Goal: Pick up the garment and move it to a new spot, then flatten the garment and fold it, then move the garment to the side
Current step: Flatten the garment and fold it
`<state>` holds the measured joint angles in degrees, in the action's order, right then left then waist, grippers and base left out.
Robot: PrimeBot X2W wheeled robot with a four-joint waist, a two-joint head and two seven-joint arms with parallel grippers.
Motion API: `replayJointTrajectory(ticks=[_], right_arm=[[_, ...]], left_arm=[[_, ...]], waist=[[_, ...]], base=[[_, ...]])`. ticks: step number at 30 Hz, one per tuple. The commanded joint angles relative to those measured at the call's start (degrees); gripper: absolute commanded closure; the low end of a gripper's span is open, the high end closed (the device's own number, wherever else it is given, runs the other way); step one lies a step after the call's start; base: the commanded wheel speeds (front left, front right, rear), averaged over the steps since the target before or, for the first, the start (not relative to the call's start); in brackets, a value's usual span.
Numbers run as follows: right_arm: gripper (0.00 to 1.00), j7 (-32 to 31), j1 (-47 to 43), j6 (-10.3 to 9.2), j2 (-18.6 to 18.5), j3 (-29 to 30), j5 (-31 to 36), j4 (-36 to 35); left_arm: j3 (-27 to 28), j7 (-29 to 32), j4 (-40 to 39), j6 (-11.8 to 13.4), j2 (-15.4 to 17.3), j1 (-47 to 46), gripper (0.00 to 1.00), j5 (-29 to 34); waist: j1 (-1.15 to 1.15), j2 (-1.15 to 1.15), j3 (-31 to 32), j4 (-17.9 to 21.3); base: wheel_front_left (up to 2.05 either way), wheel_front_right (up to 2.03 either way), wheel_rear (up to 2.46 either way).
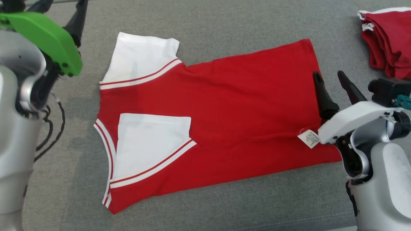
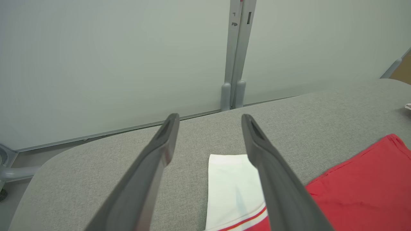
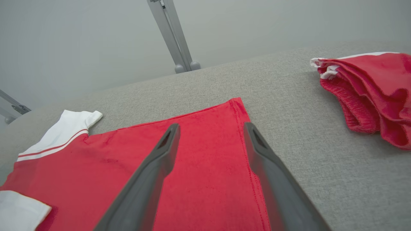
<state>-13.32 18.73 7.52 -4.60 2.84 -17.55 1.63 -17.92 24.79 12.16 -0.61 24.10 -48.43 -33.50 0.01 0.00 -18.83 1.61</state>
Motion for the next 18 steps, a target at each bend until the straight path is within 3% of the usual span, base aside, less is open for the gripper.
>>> replayJointTrajectory(ticks=[1, 8, 18], right_arm=[[0.00, 0.8, 2.2, -0.07, -0.3, -1.0, -0.5, 0.9], [0.00, 3.5, 8.6, -0.07, -1.0, -5.0, -1.8, 5.0], [0.00, 6.4, 13.4, -0.07, -2.3, -8.4, -3.0, 8.5]], left_arm=[[0.1, 1.7, 2.7, -0.6, 0.0, -3.1, 0.00, -1.0], [-2.7, 9.9, 13.7, -3.0, 1.9, -11.6, 0.00, -0.1], [-1.5, 14.9, 20.3, -2.4, 4.7, -12.1, 0.00, -2.5]], waist=[[-0.01, 0.00, -5.8, 4.5], [-0.01, 0.00, -11.4, 8.2], [-0.01, 0.00, -14.6, 11.6]], base=[[0.00, 0.00, 0.00], [0.00, 0.00, 0.00], [0.00, 0.00, 0.00]])
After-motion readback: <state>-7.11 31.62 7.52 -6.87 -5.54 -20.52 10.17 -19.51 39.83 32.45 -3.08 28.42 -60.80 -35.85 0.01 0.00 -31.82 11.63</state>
